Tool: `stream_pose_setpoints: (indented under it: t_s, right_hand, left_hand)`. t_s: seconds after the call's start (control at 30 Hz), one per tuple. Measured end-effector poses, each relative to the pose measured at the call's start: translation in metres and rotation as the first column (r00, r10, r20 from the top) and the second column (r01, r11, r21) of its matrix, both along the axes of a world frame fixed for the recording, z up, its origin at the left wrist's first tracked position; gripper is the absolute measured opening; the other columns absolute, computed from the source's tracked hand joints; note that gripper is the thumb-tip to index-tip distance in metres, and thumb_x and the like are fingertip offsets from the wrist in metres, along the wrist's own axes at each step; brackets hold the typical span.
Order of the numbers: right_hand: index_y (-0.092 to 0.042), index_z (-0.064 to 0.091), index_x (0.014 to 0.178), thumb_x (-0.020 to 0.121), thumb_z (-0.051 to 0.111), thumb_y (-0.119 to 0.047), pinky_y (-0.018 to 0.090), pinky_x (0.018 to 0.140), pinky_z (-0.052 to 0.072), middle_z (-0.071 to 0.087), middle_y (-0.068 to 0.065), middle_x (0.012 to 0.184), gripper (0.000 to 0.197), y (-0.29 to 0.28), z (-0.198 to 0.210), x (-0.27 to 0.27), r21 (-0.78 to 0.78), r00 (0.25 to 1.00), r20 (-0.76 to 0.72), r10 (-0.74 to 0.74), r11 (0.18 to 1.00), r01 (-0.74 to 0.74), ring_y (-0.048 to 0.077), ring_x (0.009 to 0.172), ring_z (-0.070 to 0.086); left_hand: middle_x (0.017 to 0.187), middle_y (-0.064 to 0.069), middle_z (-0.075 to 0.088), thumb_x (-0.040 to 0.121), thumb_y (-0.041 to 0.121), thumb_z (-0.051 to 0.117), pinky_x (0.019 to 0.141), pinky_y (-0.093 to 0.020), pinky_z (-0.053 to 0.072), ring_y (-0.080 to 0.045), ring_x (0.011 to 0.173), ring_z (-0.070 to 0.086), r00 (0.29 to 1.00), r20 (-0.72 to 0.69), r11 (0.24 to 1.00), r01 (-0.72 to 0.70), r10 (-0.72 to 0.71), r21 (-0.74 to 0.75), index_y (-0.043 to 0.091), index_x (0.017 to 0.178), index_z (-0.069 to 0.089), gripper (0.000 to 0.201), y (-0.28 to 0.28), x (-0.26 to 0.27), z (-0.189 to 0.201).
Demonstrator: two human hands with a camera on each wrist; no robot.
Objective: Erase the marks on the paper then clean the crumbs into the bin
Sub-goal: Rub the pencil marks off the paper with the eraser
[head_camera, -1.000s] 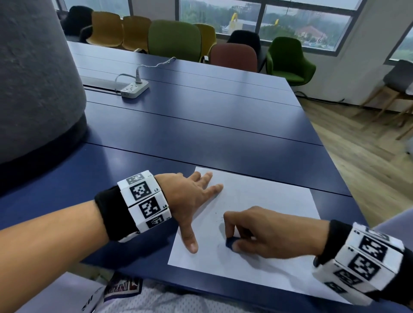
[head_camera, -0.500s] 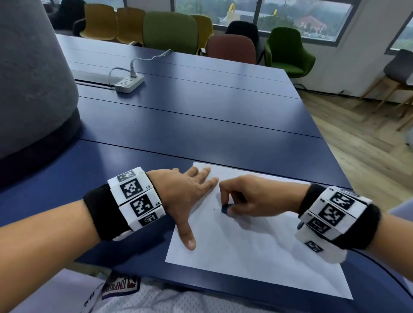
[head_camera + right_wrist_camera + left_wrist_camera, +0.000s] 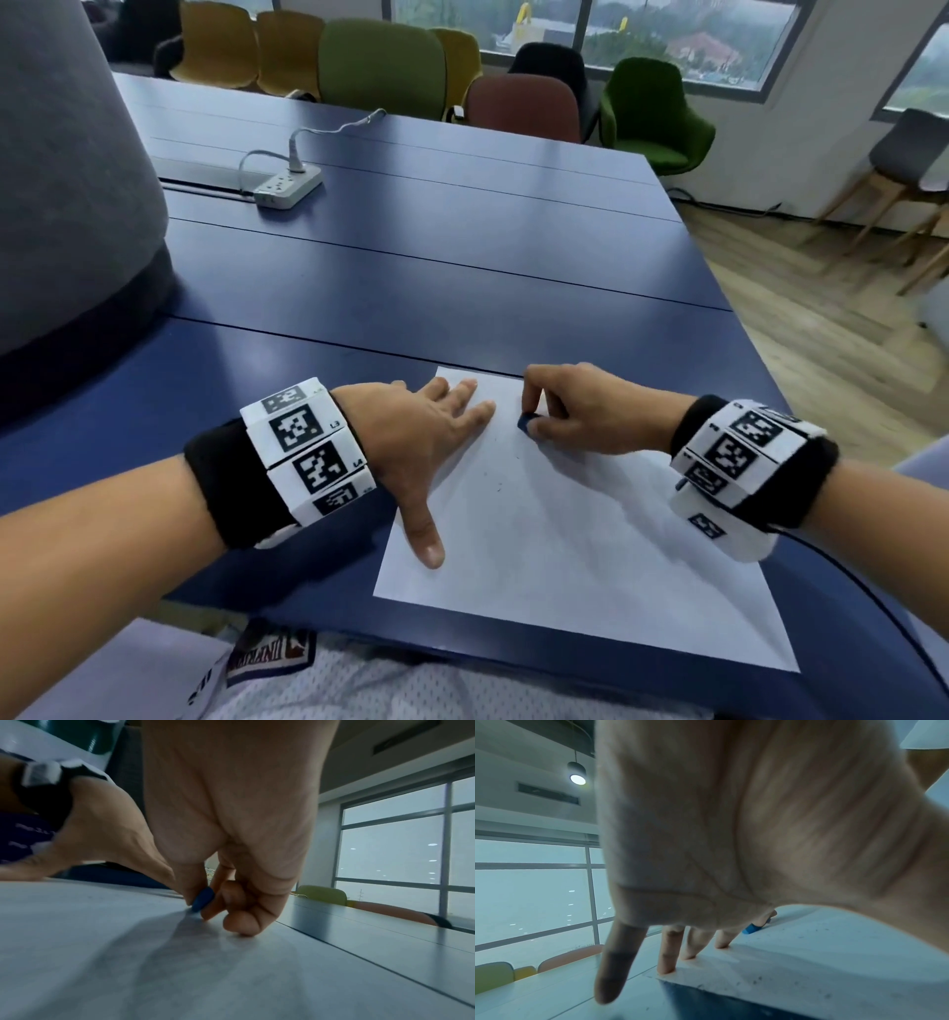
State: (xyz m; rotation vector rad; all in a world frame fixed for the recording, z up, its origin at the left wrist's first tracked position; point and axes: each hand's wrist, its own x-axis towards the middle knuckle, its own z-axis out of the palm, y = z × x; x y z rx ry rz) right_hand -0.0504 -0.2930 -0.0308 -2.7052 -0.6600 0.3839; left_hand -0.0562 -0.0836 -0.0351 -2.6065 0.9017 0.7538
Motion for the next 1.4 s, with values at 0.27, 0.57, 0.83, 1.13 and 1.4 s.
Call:
stream_pose_setpoints:
  t_s: [0.27, 0.57, 0.83, 1.13, 1.4]
  right_hand:
    - [-0.020, 0.061, 0.091, 0.087, 0.066, -0.025, 0.014, 0.053, 0.037, 0.050, -0.009, 0.060, 0.009, 0.003, 0.001, -0.027, 0.023, 0.985, -0.092, 0.144, 0.990, -0.142, 0.003, 0.054, 0.049]
    - [-0.023, 0.059, 0.089, 0.087, 0.064, -0.025, 0.015, 0.053, 0.037, 0.051, -0.009, 0.060, 0.005, 0.004, 0.005, -0.038, 0.027, 0.979, -0.095, 0.181, 0.983, -0.179, 0.004, 0.054, 0.048]
    - [-0.023, 0.061, 0.088, 0.086, 0.065, -0.023, 0.015, 0.054, 0.036, 0.049, -0.008, 0.058, 0.004, 0.007, 0.008, -0.053, 0.033, 0.947, -0.199, 0.252, 0.968, -0.251, 0.009, 0.055, 0.048]
    - [-0.021, 0.054, 0.091, 0.090, 0.061, -0.025, 0.016, 0.055, 0.036, 0.050, -0.008, 0.058, 0.008, 0.007, 0.004, -0.066, 0.046, 0.951, -0.169, 0.258, 0.966, -0.254, 0.010, 0.054, 0.047]
    - [-0.024, 0.050, 0.093, 0.091, 0.057, -0.029, 0.017, 0.053, 0.035, 0.050, -0.009, 0.060, 0.009, 0.003, 0.001, -0.079, 0.042, 0.953, -0.135, 0.271, 0.963, -0.268, 0.011, 0.054, 0.047]
  left_hand:
    - [0.162, -0.001, -0.020, 0.042, 0.081, 0.076, 0.118, -0.054, 0.014, -0.021, 0.150, -0.008, 1.000, 0.004, 1.000, 0.008, -0.008, 0.007, 0.026, 0.152, -0.021, 0.156, -0.001, 0.000, 0.000]
    - [0.162, -0.003, -0.019, 0.044, 0.081, 0.076, 0.118, -0.054, 0.015, -0.022, 0.150, -0.006, 1.000, 0.009, 1.000, 0.017, -0.017, 0.017, 0.026, 0.152, -0.021, 0.155, -0.002, -0.001, 0.001]
    - [0.162, -0.001, -0.021, 0.042, 0.081, 0.077, 0.119, -0.053, 0.013, -0.021, 0.150, -0.009, 1.000, 0.002, 1.000, 0.008, -0.008, 0.013, 0.029, 0.151, -0.021, 0.155, -0.001, 0.001, -0.001]
    - [0.161, 0.000, -0.023, 0.043, 0.079, 0.078, 0.120, -0.053, 0.012, -0.021, 0.149, -0.011, 1.000, -0.013, 1.000, 0.000, 0.000, 0.012, 0.029, 0.151, -0.023, 0.155, -0.001, 0.001, 0.000]
    - [0.161, 0.001, -0.023, 0.038, 0.083, 0.076, 0.119, -0.052, 0.015, -0.021, 0.150, -0.009, 1.000, -0.006, 1.000, 0.000, 0.000, 0.012, 0.032, 0.150, -0.023, 0.157, 0.000, 0.002, -0.004]
